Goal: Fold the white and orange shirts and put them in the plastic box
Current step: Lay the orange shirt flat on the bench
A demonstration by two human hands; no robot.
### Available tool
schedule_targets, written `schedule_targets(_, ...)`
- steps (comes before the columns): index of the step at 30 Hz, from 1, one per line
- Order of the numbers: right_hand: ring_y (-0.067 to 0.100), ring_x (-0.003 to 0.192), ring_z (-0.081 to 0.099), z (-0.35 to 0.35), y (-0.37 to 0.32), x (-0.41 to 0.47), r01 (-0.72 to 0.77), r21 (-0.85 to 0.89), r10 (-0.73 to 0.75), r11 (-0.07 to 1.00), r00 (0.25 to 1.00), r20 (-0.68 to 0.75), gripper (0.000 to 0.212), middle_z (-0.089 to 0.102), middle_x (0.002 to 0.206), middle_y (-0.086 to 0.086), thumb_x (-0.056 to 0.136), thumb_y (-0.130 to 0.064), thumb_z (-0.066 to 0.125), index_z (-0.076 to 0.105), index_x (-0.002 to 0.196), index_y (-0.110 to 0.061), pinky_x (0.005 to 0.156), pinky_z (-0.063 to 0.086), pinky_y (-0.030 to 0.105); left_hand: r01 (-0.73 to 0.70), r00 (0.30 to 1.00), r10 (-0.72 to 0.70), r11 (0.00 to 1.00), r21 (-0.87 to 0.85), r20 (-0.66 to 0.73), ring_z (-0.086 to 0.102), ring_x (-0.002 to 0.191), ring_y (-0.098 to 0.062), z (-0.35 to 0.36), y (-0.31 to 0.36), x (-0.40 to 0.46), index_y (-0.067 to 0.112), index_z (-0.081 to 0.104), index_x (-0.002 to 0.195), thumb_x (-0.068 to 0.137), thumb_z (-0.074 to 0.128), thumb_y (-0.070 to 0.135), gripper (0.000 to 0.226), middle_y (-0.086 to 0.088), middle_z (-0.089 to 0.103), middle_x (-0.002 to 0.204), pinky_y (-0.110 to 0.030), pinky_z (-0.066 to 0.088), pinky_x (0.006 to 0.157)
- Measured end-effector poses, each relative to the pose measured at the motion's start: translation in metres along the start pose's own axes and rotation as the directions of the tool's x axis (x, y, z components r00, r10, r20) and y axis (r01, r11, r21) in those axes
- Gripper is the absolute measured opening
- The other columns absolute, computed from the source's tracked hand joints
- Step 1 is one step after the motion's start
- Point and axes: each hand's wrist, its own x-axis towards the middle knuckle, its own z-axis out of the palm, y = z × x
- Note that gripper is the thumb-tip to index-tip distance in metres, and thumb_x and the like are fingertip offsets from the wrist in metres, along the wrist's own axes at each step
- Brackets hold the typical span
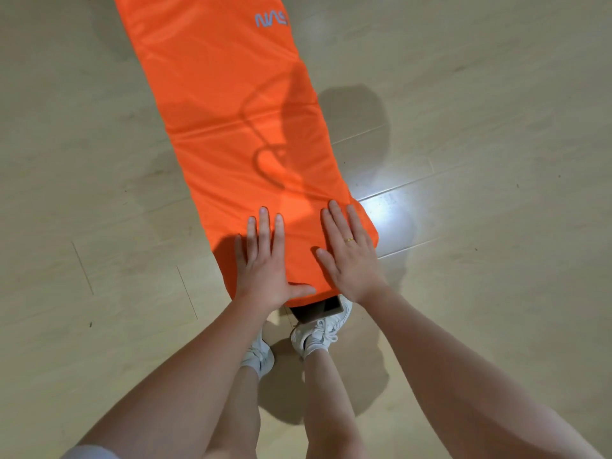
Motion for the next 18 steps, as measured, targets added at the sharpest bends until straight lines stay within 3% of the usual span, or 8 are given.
schedule_targets(2,0.015,0.143,0.009,-0.004,0.013,-0.001,-0.158,0.182,0.156,0.970,0.987,0.028,0.062,0.012,0.157,0.009,0.096,-0.045,0.029,0.016,0.148,-0.014,0.116,0.010,0.027,0.046,0.998,-0.046,0.999,0.000,0.037,-0.022,0.141,-0.033,-0.002,-0.007,-0.001,0.019,-0.022,0.144,0.049,0.066,0.077,0.142,-0.008,-0.029,0.152,-0.051,-0.004,0.114)
schedule_targets(3,0.013,0.141,0.017,-0.010,0.020,-0.001,-0.298,0.285,0.276,0.911,0.954,0.113,0.054,0.025,0.154,0.011,0.097,-0.043,0.029,0.027,0.144,-0.016,0.113,0.013,0.022,0.057,0.997,-0.058,0.998,0.008,0.056,-0.022,0.141,-0.034,-0.005,-0.010,-0.002,0.019,-0.022,0.144,0.049,0.066,0.077,0.142,-0.008,-0.029,0.152,-0.051,-0.004,0.114)
schedule_targets(5,0.021,0.117,0.049,-0.023,0.033,-0.005,-0.551,0.331,0.429,0.766,0.821,0.376,0.047,0.061,0.111,0.010,0.094,-0.053,0.022,0.060,0.103,-0.027,0.103,0.032,0.029,0.040,0.996,-0.040,0.999,0.007,0.085,-0.018,0.142,-0.034,-0.011,-0.016,-0.003,0.020,-0.017,0.146,0.056,0.063,0.076,0.133,-0.008,-0.025,0.153,-0.051,-0.001,0.115)
schedule_targets(6,0.023,0.104,0.054,-0.033,0.033,-0.006,-0.586,0.287,0.449,0.758,0.787,0.424,0.049,0.061,0.094,0.006,0.094,-0.054,0.019,0.059,0.086,-0.026,0.095,0.038,0.032,0.022,0.997,-0.022,1.000,-0.002,0.079,-0.010,0.142,-0.036,-0.017,-0.019,-0.003,0.020,-0.010,0.148,0.062,0.059,0.074,0.122,-0.009,-0.019,0.155,-0.051,0.004,0.114)
schedule_targets(8,0.027,0.097,0.053,-0.052,0.029,0.001,-0.567,0.203,0.485,0.798,0.805,0.341,0.042,0.056,0.094,0.007,0.099,-0.042,0.021,0.054,0.086,-0.019,0.084,0.036,0.032,-0.033,0.999,0.033,0.999,-0.039,0.002,0.020,0.138,-0.041,-0.035,-0.025,-0.001,0.015,0.021,0.147,0.074,0.044,0.066,0.092,-0.015,0.011,0.156,-0.054,0.025,0.107)
schedule_targets(11,0.033,0.111,0.052,-0.082,0.000,0.033,-0.534,0.208,0.477,0.820,0.837,0.269,0.042,0.060,0.116,0.015,0.100,-0.036,0.028,0.054,0.113,-0.006,0.082,0.033,0.030,-0.051,0.994,0.038,0.991,-0.122,-0.102,0.053,0.114,-0.043,-0.068,-0.038,0.010,0.006,0.053,0.128,0.078,0.034,0.049,0.069,-0.019,0.048,0.138,-0.053,0.049,0.085)
schedule_targets(14,0.029,0.117,0.051,-0.103,-0.035,0.079,-0.437,0.220,0.380,0.872,0.889,0.257,0.039,0.058,0.124,0.016,0.099,-0.033,0.036,0.054,0.120,-0.005,0.089,0.036,0.029,0.035,0.987,-0.065,0.980,-0.196,-0.148,0.034,0.133,-0.033,-0.112,-0.052,0.032,0.014,0.043,0.137,0.084,0.030,0.053,0.066,-0.008,0.030,0.151,-0.045,0.033,0.103)
schedule_targets(18,0.029,0.119,0.050,-0.125,-0.083,0.143,-0.306,0.228,0.291,0.924,0.952,0.098,0.031,0.051,0.130,0.015,0.096,-0.017,0.042,0.054,0.121,-0.004,0.094,0.035,0.027,0.108,0.964,-0.186,0.925,-0.363,-0.188,0.022,0.140,-0.028,-0.172,-0.086,0.079,0.012,0.043,0.136,0.095,0.045,0.030,0.045,-0.008,0.023,0.154,-0.037,0.022,0.111)
